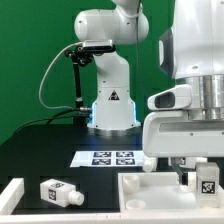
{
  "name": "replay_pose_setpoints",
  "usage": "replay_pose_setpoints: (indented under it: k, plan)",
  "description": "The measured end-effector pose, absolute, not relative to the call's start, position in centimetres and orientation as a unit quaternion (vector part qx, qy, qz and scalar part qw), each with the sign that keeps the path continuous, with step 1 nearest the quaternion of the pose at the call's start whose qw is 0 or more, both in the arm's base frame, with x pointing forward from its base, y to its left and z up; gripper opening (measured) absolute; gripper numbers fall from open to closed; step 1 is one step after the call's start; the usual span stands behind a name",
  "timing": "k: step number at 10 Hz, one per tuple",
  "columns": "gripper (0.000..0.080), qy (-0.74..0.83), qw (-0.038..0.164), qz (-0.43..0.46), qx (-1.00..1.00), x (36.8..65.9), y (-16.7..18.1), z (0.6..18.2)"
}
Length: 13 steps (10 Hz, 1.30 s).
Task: Assemble one leg
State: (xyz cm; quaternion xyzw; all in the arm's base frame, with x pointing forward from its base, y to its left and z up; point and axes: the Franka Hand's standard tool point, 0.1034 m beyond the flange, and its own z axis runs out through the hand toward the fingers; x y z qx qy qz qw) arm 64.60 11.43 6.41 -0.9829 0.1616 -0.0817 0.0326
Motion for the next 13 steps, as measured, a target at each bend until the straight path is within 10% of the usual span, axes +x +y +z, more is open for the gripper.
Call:
replay_pose_setpoints:
  k: [4,13]
  plan:
    - [0.0287,0.248,0.037,-0.076,-0.965,64.47,10.99,6.24]
    - [0.0287,0.777,0.084,0.000,-0.624,64.16,10.91,6.13]
